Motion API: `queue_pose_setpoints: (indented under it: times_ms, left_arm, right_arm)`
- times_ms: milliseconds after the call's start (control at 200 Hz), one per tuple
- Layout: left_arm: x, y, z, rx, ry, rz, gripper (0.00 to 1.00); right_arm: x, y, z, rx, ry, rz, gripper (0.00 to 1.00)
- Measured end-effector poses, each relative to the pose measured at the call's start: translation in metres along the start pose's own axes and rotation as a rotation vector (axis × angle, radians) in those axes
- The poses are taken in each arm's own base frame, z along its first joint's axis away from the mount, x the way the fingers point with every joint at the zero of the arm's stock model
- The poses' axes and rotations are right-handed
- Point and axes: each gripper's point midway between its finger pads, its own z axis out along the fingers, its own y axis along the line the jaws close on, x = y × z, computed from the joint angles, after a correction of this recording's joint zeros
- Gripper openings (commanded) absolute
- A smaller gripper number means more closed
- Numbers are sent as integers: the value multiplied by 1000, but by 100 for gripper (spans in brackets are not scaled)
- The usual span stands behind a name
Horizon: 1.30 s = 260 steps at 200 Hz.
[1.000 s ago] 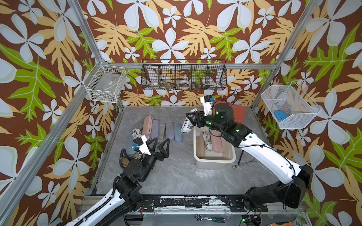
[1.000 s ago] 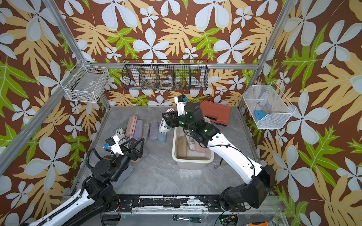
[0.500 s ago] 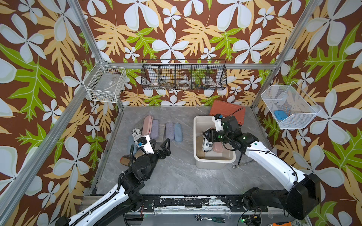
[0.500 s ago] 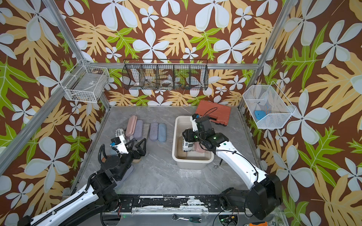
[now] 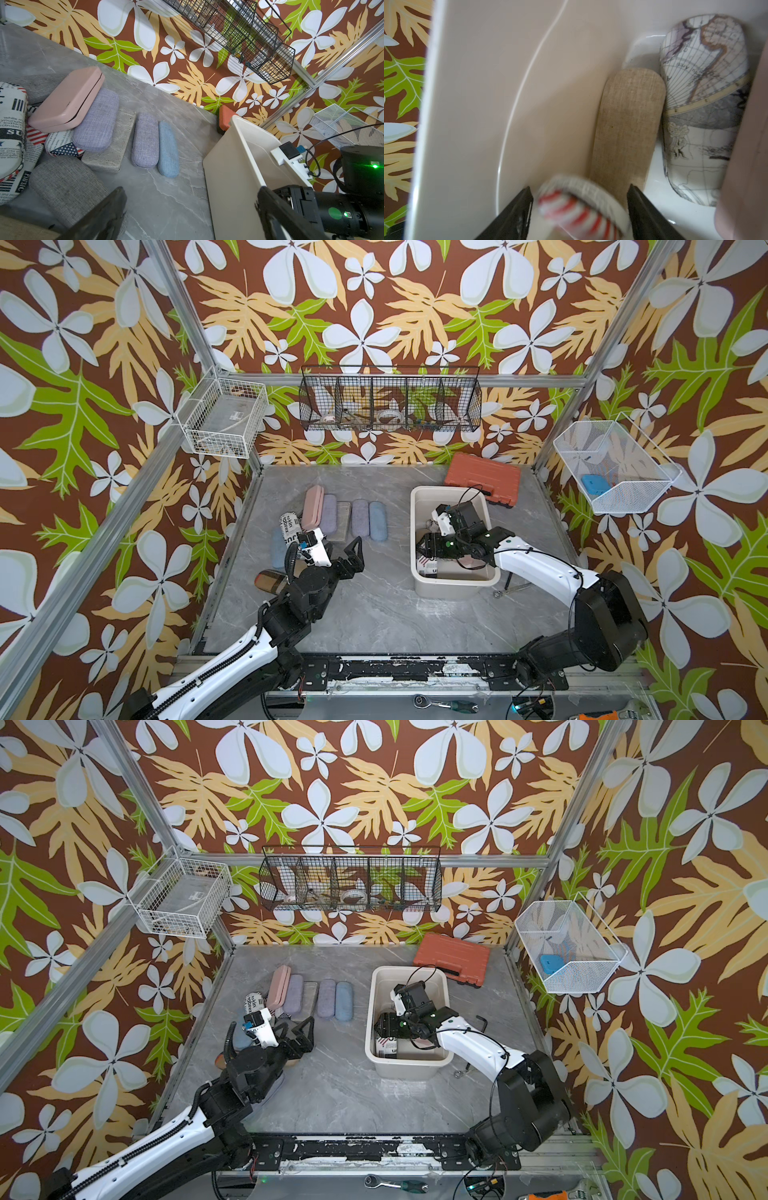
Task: Put the glasses cases into the storage boxes
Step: Place the glasses case in the storage box, then pick up the glasses case.
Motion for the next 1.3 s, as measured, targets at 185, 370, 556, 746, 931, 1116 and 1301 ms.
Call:
queue_pose_setpoints:
  times_ms: [185,370,556,746,931,1116,1301]
  left_arm:
    - [0,-2,0,-2,12,2,100]
    - [-11,-4,1,-29,2,0,100]
    - [-11,13,6,-124,14,8,94]
    - [-15,42,9,-285,44,-17,91]
    - [-11,66,-3,-376,65,-25,94]
    - [-15,82,-15,-438,53,-36,97]
    - [-15,94,-19,-485,51,-73,97]
  right_arm:
    - [-20,11,-16,-3,-63,-19,81]
    - [-53,31,-59,-2,-206,-98,82]
    - [-71,41,-101,19,-338,-194,83]
    - [-65,29,-90,51,-357,-240,78]
    - [-63,30,-69,52,-310,-248,77]
    - [-61,28,-79,56,-344,-249,79]
    - [-59,25,-87,71,-375,-249,80]
